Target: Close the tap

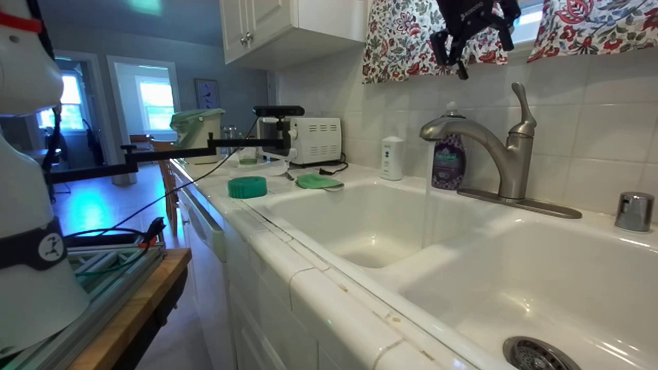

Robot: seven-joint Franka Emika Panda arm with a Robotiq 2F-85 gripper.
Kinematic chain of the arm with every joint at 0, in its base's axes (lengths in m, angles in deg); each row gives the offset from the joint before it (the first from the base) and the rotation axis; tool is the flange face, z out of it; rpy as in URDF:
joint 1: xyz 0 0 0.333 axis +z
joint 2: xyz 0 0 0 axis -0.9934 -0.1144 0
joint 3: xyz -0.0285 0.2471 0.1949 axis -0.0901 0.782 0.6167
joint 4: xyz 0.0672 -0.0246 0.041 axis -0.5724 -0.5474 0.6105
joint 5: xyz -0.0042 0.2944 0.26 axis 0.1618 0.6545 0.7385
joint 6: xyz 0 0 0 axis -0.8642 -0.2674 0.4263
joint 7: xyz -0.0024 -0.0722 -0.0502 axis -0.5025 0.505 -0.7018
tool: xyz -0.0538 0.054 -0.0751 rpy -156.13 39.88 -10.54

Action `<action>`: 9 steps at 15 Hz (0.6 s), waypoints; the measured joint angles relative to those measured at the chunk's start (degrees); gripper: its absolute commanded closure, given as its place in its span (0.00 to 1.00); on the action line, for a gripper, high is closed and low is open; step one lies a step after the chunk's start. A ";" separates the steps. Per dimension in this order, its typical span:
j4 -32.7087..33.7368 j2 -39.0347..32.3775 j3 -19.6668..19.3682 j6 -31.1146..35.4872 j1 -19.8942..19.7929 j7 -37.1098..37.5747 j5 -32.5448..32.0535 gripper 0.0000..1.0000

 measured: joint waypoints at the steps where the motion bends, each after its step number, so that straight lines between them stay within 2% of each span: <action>1: 0.01 0.03 0.00 0.19 -0.08 -0.30 0.00 0.00; 9: 0.05 0.03 -0.01 0.26 -0.19 -0.20 0.00 0.00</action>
